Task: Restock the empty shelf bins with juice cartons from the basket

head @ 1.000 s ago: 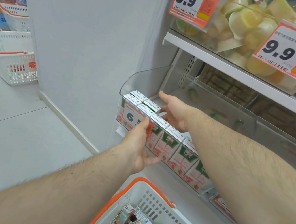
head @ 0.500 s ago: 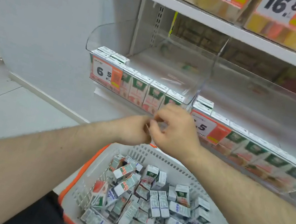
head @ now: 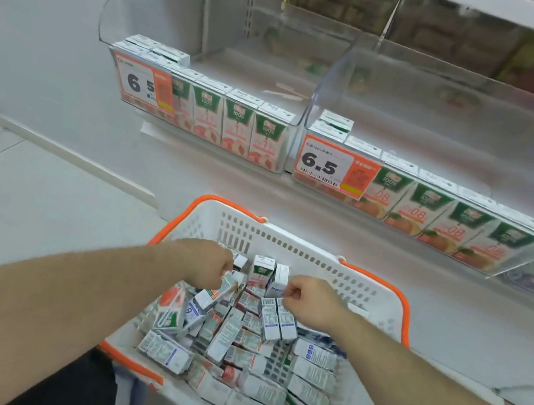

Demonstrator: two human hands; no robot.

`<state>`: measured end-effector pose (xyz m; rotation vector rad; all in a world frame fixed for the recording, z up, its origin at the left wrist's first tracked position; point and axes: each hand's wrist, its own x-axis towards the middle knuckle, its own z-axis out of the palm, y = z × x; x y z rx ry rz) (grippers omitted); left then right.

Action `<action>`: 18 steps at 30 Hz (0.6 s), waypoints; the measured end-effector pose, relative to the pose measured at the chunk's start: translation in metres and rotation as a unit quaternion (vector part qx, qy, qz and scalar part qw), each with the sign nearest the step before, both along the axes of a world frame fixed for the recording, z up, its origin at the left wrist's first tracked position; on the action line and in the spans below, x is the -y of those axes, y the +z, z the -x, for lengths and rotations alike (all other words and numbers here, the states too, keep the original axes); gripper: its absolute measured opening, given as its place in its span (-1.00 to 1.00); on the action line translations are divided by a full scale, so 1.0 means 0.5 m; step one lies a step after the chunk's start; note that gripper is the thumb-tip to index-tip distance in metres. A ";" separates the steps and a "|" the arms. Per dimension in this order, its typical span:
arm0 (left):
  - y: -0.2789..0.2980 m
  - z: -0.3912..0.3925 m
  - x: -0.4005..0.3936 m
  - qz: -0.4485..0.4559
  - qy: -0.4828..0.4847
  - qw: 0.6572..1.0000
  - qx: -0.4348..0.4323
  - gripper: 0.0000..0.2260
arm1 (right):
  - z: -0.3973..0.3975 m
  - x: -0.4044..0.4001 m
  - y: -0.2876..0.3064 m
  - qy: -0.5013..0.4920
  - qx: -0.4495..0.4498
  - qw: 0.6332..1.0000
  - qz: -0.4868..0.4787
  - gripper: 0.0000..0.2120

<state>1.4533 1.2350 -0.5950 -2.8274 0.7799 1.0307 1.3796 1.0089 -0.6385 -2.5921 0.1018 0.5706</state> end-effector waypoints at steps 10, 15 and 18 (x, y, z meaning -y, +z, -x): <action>-0.229 0.082 0.022 -0.021 0.170 0.979 0.111 -0.37 | 0.000 -0.038 -0.173 0.230 -0.009 0.951 0.207 -0.37; -0.267 0.082 0.019 0.006 0.199 0.971 0.131 -0.43 | 0.005 -0.055 -0.226 0.264 -0.003 0.925 0.273 -0.26; -0.269 0.078 0.018 0.062 0.262 0.956 0.115 -0.48 | 0.003 -0.041 -0.234 0.267 0.021 0.925 0.268 -0.30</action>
